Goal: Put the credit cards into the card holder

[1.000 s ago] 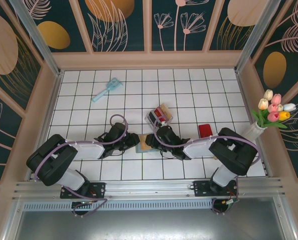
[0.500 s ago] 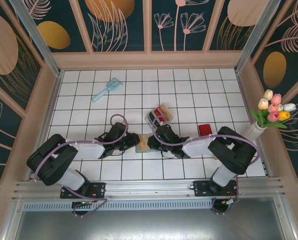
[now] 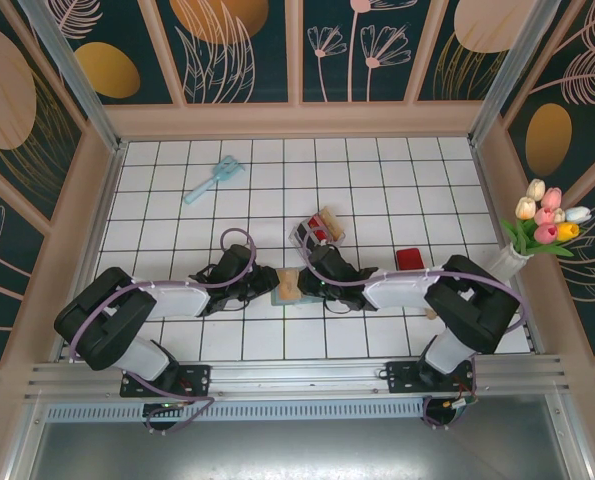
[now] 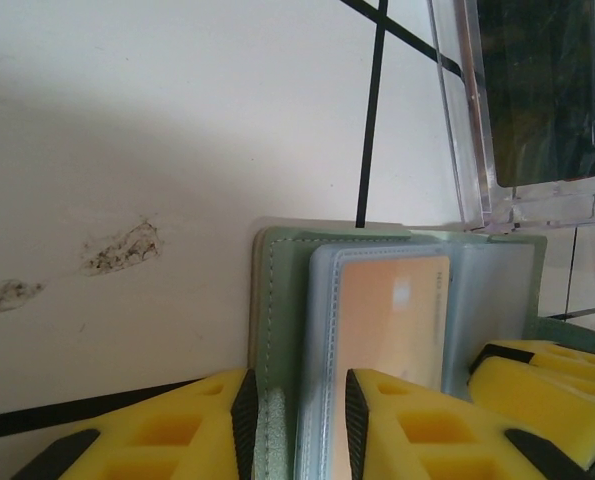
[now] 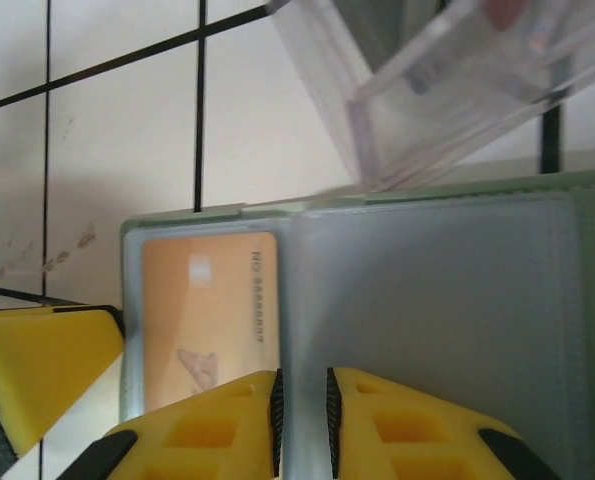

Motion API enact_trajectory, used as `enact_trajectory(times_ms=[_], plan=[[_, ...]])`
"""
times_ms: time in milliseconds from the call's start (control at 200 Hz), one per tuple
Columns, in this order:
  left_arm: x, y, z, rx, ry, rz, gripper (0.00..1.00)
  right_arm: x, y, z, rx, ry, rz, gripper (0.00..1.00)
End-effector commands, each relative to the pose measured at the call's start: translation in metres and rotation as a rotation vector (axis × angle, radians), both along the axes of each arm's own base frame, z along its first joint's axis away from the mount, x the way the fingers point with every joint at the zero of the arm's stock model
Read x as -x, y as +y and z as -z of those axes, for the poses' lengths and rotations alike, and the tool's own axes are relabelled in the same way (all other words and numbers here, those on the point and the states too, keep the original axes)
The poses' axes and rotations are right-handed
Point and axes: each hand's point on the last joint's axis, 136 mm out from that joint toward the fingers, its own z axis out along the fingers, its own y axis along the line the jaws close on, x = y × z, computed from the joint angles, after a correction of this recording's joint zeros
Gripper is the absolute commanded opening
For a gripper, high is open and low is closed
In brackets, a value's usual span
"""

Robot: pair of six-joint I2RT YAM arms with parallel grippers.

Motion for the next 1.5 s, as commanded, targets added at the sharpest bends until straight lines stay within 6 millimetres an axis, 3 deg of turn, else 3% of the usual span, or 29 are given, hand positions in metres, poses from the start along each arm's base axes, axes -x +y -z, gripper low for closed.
enact_trajectory(times_ms=[0,110,210,370,505,621,696,826,926,996,1226,1361,1496], plan=[[0.023,0.015,0.044,-0.121,0.109,0.02,0.32,0.001,-0.025,0.007,0.093,-0.004,0.047,0.22],[0.024,0.017,0.046,-0.126,0.113,0.018,0.32,0.001,-0.046,0.019,0.186,0.022,0.104,0.22],[0.023,0.017,0.046,-0.129,0.11,0.016,0.32,-0.002,-0.054,0.017,0.202,0.011,0.117,0.22],[0.017,0.012,0.035,-0.109,0.083,0.018,0.31,-0.015,-0.03,-0.03,0.118,-0.087,0.03,0.25],[0.004,0.011,0.016,-0.116,0.03,-0.01,0.33,-0.024,-0.03,-0.057,0.075,-0.131,-0.014,0.24],[-0.007,0.007,-0.011,-0.072,-0.031,-0.036,0.33,-0.022,-0.023,-0.053,-0.014,-0.064,-0.077,0.11],[-0.011,0.0,-0.031,-0.021,-0.069,-0.03,0.34,-0.018,-0.021,-0.046,-0.012,-0.042,-0.108,0.08],[-0.01,-0.03,-0.059,0.117,-0.11,0.046,0.34,-0.015,-0.021,-0.033,0.004,-0.003,-0.144,0.06],[-0.008,-0.052,-0.065,0.139,-0.106,0.106,0.32,-0.016,-0.026,-0.025,0.041,0.017,-0.136,0.06],[-0.011,-0.05,-0.057,0.117,-0.084,0.067,0.31,-0.023,-0.034,-0.03,0.078,-0.007,-0.102,0.06],[-0.034,-0.047,-0.061,0.14,-0.11,-0.069,0.34,-0.064,-0.056,-0.086,0.057,-0.153,-0.07,0.21],[-0.054,-0.045,-0.06,0.126,-0.109,-0.134,0.42,-0.09,-0.064,-0.1,0.139,-0.212,-0.114,0.29],[-0.073,-0.048,-0.06,0.225,-0.094,-0.178,0.48,-0.112,-0.061,-0.098,0.241,-0.204,-0.168,0.38]])
